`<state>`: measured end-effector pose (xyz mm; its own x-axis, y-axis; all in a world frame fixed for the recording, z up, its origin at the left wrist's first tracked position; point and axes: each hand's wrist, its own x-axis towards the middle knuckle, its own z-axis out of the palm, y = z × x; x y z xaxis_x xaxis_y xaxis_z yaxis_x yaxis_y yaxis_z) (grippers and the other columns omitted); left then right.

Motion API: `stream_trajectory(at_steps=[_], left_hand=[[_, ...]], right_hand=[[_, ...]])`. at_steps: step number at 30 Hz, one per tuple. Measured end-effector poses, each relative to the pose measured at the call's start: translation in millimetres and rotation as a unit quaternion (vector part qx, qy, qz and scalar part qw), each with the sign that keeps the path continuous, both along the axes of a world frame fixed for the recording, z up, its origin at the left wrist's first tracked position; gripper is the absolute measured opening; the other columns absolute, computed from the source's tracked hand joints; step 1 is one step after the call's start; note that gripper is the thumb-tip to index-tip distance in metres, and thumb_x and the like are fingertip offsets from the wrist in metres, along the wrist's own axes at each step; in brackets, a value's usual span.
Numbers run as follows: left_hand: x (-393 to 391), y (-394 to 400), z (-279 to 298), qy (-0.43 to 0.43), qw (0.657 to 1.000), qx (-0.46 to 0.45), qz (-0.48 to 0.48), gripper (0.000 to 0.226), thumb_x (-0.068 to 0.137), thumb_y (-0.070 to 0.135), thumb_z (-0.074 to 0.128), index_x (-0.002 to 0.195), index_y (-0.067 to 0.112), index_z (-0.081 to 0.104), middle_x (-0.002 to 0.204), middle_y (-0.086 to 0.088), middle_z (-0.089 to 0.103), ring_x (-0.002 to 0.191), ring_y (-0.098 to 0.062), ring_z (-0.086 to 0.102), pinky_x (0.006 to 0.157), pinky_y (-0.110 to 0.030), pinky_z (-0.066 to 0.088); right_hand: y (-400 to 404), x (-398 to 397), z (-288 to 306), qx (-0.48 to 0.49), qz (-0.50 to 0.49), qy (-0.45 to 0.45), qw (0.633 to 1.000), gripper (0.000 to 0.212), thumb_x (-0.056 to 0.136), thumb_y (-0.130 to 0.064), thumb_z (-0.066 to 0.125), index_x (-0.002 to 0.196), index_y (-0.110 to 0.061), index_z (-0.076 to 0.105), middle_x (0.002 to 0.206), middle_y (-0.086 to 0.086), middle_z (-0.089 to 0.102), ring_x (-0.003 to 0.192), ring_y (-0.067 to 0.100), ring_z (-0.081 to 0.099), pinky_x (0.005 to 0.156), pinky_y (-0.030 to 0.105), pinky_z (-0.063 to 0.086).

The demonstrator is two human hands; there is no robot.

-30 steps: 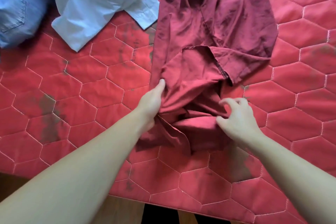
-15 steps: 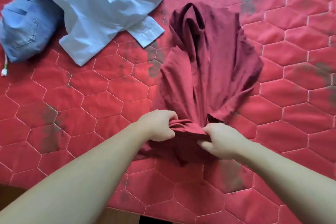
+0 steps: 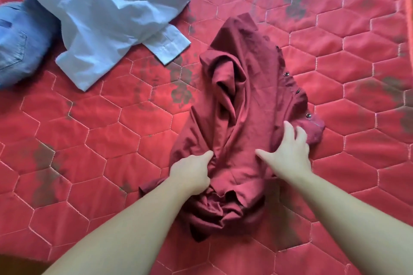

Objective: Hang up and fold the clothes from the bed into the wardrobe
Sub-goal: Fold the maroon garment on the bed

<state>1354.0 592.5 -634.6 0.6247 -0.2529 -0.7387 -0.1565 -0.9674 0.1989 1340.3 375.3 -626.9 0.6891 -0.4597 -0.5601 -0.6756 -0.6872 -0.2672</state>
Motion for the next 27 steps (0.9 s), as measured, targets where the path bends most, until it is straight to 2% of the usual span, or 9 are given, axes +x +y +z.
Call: stream_trajectory(at_steps=[3,7,9,12,15,21,23,26,27], left_hand=[[12,0,10,-0.076,0.996,0.049,-0.002,0.046,0.087,0.022,0.050,0.132,0.031,0.043,0.125,-0.003,0.056,0.112,-0.030,0.058,0.085,-0.037,0.045],[24,-26,15,-0.234,0.966,-0.106,0.010,0.031,0.082,0.030,0.057,0.111,0.022,0.051,0.107,0.000,0.052,0.098,-0.028,0.052,0.080,-0.040,0.043],[20,-42,16,-0.185,0.967,-0.171,-0.046,0.037,0.083,0.034,0.056,0.119,0.027,0.052,0.118,0.003,0.051,0.106,-0.026,0.050,0.086,-0.039,0.043],[10,-47,6,-0.072,0.987,-0.065,-0.130,0.063,0.085,0.042,0.055,0.144,0.037,0.032,0.154,0.003,0.025,0.138,-0.026,0.029,0.104,-0.043,0.036],[2,-41,-4,-0.032,0.990,0.001,-0.140,0.079,0.086,0.043,0.056,0.152,0.037,0.014,0.163,0.004,-0.003,0.149,-0.024,0.002,0.115,-0.050,0.022],[-1,-57,11,-0.111,0.987,-0.115,0.017,0.046,0.089,0.050,0.053,0.133,0.039,0.047,0.146,0.009,0.040,0.135,-0.013,0.033,0.115,-0.045,0.019],[13,-70,21,-0.134,0.932,-0.235,0.244,0.024,0.090,0.049,0.057,0.107,0.033,0.063,0.114,0.013,0.062,0.104,-0.006,0.054,0.095,-0.031,0.036],[38,-78,32,0.127,0.741,-0.373,0.544,0.050,0.075,0.064,0.067,0.101,0.021,0.071,0.100,0.004,0.074,0.091,-0.014,0.069,0.087,-0.031,0.051],[41,-74,34,0.153,0.732,-0.374,0.548,0.056,0.071,0.064,0.070,0.105,0.020,0.072,0.099,0.001,0.075,0.093,-0.017,0.071,0.088,-0.035,0.054]], right_hand=[[-13,-6,-12,0.070,-0.092,0.059,0.992,0.073,0.079,-0.016,0.068,0.143,-0.016,0.031,0.129,0.019,0.052,0.112,0.037,0.056,0.090,0.036,0.043],[20,-26,-15,0.138,0.090,0.073,0.984,0.011,0.078,-0.012,0.058,0.079,-0.023,0.060,0.079,0.000,0.063,0.088,0.027,0.066,0.070,0.026,0.045],[27,-32,-15,0.117,0.127,0.006,0.985,0.008,0.079,-0.021,0.061,0.084,-0.027,0.062,0.095,-0.001,0.060,0.097,0.023,0.061,0.075,0.026,0.046],[-4,-21,-20,-0.056,0.050,-0.069,0.995,0.067,0.079,-0.033,0.071,0.139,-0.029,0.040,0.147,0.006,0.030,0.131,0.031,0.035,0.103,0.047,0.037],[-52,-1,-18,-0.045,-0.140,-0.013,0.989,0.096,0.076,-0.036,0.077,0.150,-0.023,0.018,0.154,0.014,0.016,0.137,0.037,0.029,0.108,0.048,0.031],[-47,12,-12,0.109,-0.172,-0.125,0.971,0.017,0.080,-0.011,0.063,0.097,-0.015,0.064,0.095,0.006,0.069,0.092,0.030,0.062,0.077,0.032,0.045],[-13,7,9,0.161,-0.031,-0.192,0.968,0.025,0.079,-0.005,0.057,0.100,-0.016,0.065,0.090,-0.005,0.064,0.088,0.025,0.058,0.077,0.026,0.043],[34,-17,37,0.236,0.229,-0.205,0.922,0.018,0.073,-0.016,0.047,0.089,-0.023,0.052,0.080,-0.001,0.062,0.079,0.029,0.054,0.072,0.040,0.049],[42,-27,40,0.237,0.295,-0.172,0.909,0.016,0.073,-0.023,0.041,0.088,-0.023,0.047,0.082,0.002,0.062,0.081,0.031,0.056,0.069,0.042,0.048]])
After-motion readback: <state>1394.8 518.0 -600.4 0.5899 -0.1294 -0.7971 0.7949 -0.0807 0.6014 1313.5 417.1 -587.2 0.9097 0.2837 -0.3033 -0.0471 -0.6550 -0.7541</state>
